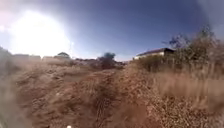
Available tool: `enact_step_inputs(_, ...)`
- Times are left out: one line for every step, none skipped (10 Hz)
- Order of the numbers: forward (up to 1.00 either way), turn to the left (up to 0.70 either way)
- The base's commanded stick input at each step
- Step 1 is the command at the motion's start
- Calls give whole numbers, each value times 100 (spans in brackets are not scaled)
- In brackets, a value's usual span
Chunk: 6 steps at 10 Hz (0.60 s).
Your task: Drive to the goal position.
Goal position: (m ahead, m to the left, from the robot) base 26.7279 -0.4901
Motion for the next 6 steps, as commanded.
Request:
enact_step_inputs(50, 0)
enact_step_inputs(50, 0)
enact_step_inputs(50, 0)
enact_step_inputs(50, 0)
enact_step_inputs(50, 0)
enact_step_inputs(50, 0)
